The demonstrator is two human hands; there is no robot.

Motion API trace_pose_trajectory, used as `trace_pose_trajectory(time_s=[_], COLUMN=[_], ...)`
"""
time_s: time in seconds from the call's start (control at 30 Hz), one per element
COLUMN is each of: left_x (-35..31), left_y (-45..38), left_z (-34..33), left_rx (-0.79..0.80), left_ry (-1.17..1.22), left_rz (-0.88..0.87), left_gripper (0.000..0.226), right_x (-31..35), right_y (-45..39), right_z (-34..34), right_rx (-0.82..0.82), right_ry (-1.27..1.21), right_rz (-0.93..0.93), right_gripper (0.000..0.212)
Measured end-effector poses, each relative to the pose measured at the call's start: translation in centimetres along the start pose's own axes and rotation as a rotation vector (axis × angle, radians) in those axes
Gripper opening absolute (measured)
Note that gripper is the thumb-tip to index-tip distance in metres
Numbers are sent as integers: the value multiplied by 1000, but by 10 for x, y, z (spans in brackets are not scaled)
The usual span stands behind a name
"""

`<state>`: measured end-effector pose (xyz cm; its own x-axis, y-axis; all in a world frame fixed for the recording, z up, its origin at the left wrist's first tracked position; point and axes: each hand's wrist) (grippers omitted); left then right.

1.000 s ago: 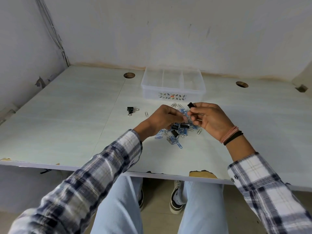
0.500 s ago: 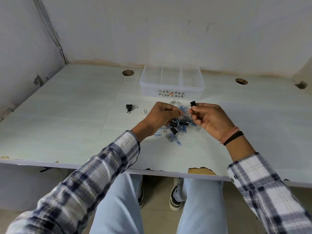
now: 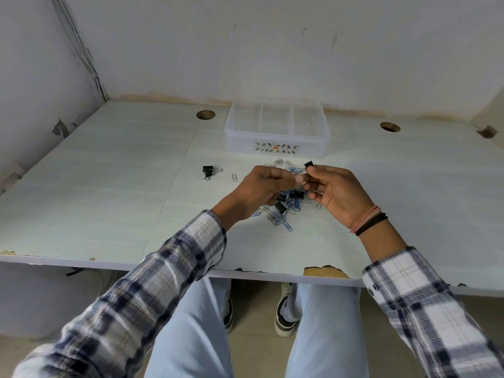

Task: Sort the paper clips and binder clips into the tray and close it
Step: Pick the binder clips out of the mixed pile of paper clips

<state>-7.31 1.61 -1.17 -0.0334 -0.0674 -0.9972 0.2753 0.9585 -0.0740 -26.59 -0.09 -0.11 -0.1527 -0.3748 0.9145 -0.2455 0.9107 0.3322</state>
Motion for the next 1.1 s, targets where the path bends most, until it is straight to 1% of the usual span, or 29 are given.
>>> trace_pose_trajectory(time_s=[0.13,0.27,0.37,0.47,0.57,0.7,0.83,0.87,0.93,1.0,1.07,1.1], left_x=[-1,-3,0,4,6,3,0,1,2,-1,-1,-1], left_y=[0,-1,-4,-6,-6,-4,-4,-4,-4,-3,-3,-4], left_z=[2,0,-1,0,3,3,-1,-1,-3,-4,-4,-3], left_rx=[-42,-111,-135,-166,-200,-246,-289,-296,-270,-218,-177,-165], left_ry=[-30,-43,-101,-142,-193,-275,-400,-449,-576,-673,-677,-662], left_rz=[49,68,63,51,42,-26,-135,-171,-254,-334,-356,-348], left_gripper=[30,41,28,16,12,16,16,15,15,15,16,16], right_x=[-2,-4,-6,-8,-9,-10,-12,-12,-9,-5,-4,-4], right_y=[2,5,6,5,5,7,5,5,7,8,9,10], right_z=[2,0,-3,-4,-3,-4,-4,-4,-5,-5,-4,-4], right_rx=[-23,-32,-42,-89,-106,-142,-230,-238,-239,-200,-159,-160], right_ry=[48,94,166,190,186,208,292,314,335,271,182,191], right_rz=[65,130,165,178,172,131,64,45,-8,-100,-158,-149], right_gripper=[12,13,14,18,18,15,24,23,20,21,21,21])
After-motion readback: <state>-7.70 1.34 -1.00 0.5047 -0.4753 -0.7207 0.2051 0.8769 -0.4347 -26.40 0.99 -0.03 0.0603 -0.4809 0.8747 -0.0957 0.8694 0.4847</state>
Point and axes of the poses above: each hand's wrist, its own y-axis away from the middle knuckle, its own z-axis out of the back of the hand, x = y × z, and after that the axes turned 9 degrees about -z, right-handed
